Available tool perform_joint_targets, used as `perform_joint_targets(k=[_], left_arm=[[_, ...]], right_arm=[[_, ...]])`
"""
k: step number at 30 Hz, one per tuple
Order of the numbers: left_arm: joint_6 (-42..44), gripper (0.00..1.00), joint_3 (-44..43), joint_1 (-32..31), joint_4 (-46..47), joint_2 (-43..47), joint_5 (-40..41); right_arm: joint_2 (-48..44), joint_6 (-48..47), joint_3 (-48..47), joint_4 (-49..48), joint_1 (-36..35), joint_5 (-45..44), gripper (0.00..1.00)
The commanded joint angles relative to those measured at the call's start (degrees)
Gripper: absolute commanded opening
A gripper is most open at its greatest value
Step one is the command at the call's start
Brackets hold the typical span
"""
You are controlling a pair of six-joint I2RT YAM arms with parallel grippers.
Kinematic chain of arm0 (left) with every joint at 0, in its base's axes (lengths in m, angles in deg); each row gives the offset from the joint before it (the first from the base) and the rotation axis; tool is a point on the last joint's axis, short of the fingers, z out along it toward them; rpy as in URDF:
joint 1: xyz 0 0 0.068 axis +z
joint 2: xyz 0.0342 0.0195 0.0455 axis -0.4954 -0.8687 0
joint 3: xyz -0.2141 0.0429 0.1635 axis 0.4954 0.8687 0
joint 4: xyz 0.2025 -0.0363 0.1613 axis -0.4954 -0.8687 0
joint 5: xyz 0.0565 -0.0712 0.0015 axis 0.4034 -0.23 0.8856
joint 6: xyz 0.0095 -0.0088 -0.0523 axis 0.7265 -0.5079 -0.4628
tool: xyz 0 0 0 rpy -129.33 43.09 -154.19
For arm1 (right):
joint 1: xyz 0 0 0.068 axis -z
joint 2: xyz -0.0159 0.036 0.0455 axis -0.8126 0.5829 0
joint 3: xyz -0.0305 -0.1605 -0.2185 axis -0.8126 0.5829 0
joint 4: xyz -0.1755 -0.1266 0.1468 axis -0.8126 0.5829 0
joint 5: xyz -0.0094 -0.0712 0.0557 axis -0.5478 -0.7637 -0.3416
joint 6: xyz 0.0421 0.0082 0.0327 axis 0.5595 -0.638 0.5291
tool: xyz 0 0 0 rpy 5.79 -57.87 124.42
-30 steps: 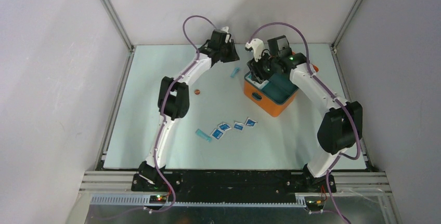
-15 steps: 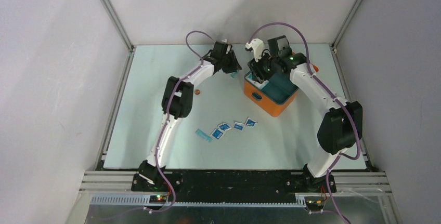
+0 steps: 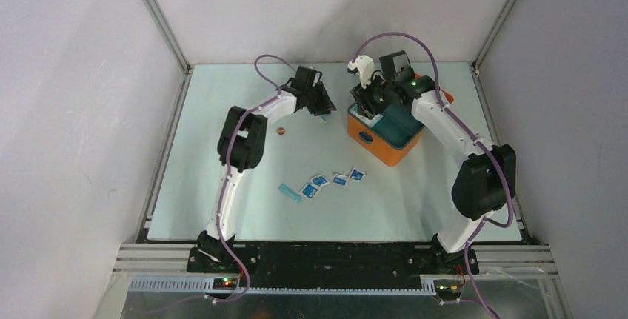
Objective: Organize the medicine kit
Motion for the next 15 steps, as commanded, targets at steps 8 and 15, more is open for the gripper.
perform_joint_targets(k=[8,15], left_arm=[[8.79,0.37,25.7,6.34,-6.31,19.27,-4.88],[17.63,0.46,18.45,7.32,-8.18,24.3,-12.94]], right_arm=[[0.1,-0.9,-2.98,-3.45,-0.86,0.76,0.52],[-0.26,-0.24,-4.5,-3.38,0.39,1.6,0.52]])
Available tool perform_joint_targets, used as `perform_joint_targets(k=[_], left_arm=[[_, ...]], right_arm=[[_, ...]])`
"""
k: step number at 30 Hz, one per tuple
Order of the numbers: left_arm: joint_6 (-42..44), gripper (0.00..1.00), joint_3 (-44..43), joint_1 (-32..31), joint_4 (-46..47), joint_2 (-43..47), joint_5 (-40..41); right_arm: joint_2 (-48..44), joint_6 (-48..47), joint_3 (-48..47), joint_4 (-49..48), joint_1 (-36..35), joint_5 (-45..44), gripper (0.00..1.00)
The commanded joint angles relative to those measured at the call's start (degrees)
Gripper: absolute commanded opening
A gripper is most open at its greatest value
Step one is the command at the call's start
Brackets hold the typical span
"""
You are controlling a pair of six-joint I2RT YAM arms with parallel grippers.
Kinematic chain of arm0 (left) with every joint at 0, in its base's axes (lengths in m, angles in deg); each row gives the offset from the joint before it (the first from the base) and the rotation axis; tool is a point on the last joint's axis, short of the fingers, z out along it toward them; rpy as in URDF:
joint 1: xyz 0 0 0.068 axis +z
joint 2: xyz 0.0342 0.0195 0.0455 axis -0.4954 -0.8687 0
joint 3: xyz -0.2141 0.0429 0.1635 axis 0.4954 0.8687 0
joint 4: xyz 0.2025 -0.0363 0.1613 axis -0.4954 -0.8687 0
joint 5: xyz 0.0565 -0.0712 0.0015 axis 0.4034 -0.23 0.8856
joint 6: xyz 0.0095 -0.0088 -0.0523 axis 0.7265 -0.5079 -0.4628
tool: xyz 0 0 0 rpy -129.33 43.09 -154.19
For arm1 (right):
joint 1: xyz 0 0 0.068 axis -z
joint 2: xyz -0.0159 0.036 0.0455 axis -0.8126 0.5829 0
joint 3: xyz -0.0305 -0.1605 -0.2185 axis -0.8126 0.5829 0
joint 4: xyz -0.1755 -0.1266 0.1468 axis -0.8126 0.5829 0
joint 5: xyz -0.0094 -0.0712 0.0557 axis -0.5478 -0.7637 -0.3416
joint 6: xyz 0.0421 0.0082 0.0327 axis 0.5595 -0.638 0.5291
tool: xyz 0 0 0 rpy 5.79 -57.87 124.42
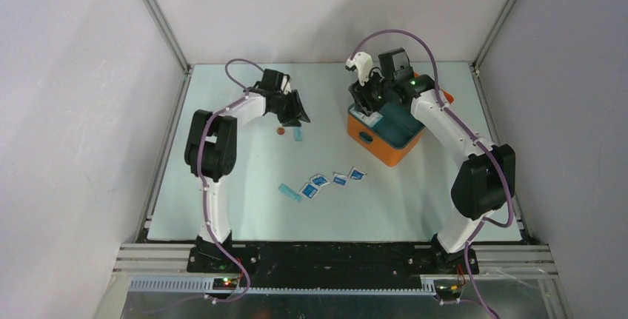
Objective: Organize the medicine kit
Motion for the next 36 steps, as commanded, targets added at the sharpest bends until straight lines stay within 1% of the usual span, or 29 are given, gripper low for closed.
perform_joint_targets(k=[1,2,3,4,6,10,15,26,30,33,36], left_arm=[[8.81,0.47,-5.6,-0.66,-1.48,7.21,-5.48],[9.88,0.47,-5.89,-0.76,-2.27,7.97,-4.05],[12.75,0.48,-6.69,-0.88,-3.27,9.04,-2.31],[16.04,0.49,-7.18,-1.26,-6.54,9.41,3.45],[19.78,0.5,-7.8,-1.41,-10.24,9.52,8.8],[21.61,0.48,-4.1,-0.69,-12.16,8.34,14.06],[22.2,0.48,-5.35,-0.82,-12.16,5.45,15.51],[21.35,0.47,-5.03,-4.38,-12.09,1.25,18.43],[21.38,0.42,-4.34,-5.19,-12.06,0.08,17.95],[21.35,0.41,-4.19,-5.95,-12.07,-1.17,17.98],[21.46,0.35,-4.69,-6.44,-12.08,-2.01,18.74]], right_arm=[[-0.5,0.65,-3.89,-1.77,1.02,1.68,0.52],[-0.7,1.08,-4.22,-1.81,1.24,2.2,0.52],[-0.83,1.22,-4.24,-1.83,1.31,2.36,0.52],[-1.09,1.42,-4.13,-1.95,1.37,2.7,0.52],[-1.41,1.65,-3.78,-2.12,1.34,3.1,0.52],[-1.53,1.59,-3.67,-2.28,1.31,3.31,0.52],[-0.74,1.75,-4.86,-1.8,1.78,3.28,0.52],[-0.62,2.73,-5.88,-1.17,2.84,4.83,0.52],[-1.62,2.89,-4.46,-1.14,3.37,4.95,0.52],[-2.5,3.04,-3.17,-1.32,3.83,5.1,0.52],[-3.55,3.06,-1.59,-1.35,4.11,5.39,0.52]])
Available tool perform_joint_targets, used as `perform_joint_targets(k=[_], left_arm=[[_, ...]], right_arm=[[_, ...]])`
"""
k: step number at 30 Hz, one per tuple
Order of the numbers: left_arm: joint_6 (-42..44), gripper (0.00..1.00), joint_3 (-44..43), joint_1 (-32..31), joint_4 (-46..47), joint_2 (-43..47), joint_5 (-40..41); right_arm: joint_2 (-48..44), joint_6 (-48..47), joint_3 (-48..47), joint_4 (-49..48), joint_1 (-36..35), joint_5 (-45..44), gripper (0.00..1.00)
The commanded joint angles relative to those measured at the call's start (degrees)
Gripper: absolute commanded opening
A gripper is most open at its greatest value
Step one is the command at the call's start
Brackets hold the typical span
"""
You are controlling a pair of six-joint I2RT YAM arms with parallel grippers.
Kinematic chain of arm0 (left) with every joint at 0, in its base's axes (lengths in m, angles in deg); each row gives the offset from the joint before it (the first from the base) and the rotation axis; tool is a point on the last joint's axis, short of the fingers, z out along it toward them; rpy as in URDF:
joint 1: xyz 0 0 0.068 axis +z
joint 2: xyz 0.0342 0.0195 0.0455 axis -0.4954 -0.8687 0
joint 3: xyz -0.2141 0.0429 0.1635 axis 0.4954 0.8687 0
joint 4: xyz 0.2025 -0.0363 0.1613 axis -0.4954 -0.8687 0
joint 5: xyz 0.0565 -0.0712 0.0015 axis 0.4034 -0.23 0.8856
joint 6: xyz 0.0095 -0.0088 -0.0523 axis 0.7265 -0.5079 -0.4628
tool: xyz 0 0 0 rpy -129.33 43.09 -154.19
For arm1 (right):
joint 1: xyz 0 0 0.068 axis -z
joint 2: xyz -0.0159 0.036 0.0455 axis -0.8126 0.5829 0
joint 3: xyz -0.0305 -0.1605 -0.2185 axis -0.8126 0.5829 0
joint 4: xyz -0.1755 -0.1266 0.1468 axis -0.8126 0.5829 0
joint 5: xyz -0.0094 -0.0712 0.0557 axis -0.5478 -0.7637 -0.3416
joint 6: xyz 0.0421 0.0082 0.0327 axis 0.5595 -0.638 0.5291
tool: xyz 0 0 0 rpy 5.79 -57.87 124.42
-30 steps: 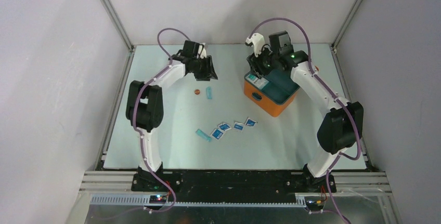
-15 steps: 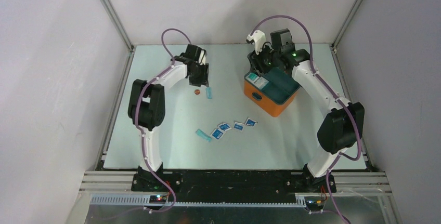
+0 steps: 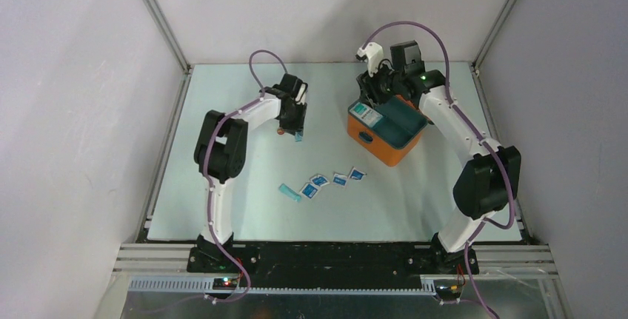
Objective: Organize the medicine kit
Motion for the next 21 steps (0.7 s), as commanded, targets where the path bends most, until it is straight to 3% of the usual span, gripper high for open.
perform_joint_targets(k=[1,5,10,11,16,21], left_arm=[[1.23,0.34,-0.46,-0.94,0.4,-1.45,1.81],[2.08,0.27,-1.43,-1.25,0.41,-1.89,3.22],[3.16,0.02,-1.73,-0.81,0.28,-1.35,0.61],[3.14,0.01,-1.85,-0.66,0.38,-0.79,-0.15],[3.3,0.0,-3.9,2.77,0.39,1.67,-14.27],[5.95,0.0,-7.78,7.08,-0.03,3.39,-35.33]], right_arm=[[-3.56,0.88,1.61,-0.96,0.67,1.23,0.52],[-4.3,0.9,2.28,-1.06,0.7,1.37,0.52],[-4.66,0.91,2.6,-1.46,0.7,1.29,0.52],[-4.7,0.94,2.57,-1.5,0.7,1.29,0.52],[-3.63,1.39,1.03,-1.02,0.61,1.95,0.52],[-1.0,-3.8,-3.84,3.47,0.86,7.98,0.54]])
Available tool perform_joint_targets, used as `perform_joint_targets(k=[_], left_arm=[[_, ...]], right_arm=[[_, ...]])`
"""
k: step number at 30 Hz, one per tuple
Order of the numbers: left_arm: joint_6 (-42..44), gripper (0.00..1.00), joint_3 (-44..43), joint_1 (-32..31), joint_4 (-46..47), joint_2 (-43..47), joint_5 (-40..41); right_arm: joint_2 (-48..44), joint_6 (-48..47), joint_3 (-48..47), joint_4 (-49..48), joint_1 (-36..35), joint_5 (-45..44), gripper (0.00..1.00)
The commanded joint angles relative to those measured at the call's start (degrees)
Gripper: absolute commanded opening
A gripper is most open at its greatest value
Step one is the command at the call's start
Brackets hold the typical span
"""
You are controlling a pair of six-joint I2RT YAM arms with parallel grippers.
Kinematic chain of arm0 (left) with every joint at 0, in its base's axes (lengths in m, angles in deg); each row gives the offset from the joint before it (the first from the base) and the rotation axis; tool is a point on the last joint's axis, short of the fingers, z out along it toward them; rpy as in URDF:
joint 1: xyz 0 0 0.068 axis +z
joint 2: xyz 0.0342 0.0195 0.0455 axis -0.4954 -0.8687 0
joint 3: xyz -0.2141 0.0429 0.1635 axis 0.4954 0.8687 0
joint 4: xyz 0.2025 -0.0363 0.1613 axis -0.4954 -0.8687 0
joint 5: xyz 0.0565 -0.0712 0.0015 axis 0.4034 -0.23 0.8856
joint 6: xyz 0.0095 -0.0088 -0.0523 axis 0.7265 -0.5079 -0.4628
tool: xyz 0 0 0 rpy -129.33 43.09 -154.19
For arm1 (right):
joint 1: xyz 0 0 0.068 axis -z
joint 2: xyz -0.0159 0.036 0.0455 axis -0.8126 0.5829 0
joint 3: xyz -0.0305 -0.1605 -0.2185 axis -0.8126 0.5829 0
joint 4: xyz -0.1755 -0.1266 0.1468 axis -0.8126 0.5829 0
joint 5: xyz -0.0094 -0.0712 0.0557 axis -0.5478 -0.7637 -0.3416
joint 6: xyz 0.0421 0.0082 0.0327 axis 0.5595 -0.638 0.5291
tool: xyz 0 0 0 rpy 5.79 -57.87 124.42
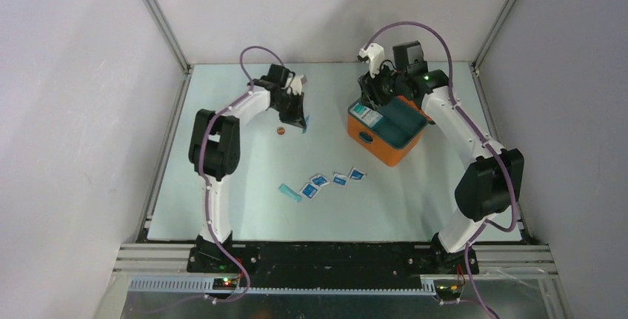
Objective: Organize the medicine kit
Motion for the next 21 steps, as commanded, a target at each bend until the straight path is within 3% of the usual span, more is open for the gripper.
perform_joint_targets(k=[1,3,7,14,21], left_arm=[[3.23,0.0,-6.52,4.93,0.49,4.19,-22.51],[2.64,0.0,-8.64,6.46,0.46,3.96,-32.65],[-2.22,0.0,-12.84,7.12,0.43,1.57,-42.69],[-0.06,0.0,-15.1,6.68,-0.84,1.51,-43.0],[3.16,0.0,-12.75,5.9,-4.0,3.07,-42.48]], right_arm=[[1.42,-9.35,-7.84,4.44,0.65,8.2,0.54],[1.58,-18.33,-8.9,7.6,0.8,16.44,0.54],[1.37,-35.95,-5.99,4.01,-2.59,15.71,0.56],[8.93,-57.28,-7.66,-0.59,-9.05,9.63,0.57],[12.1,-62.66,-6.04,-10.35,-11.96,6.72,0.57]])
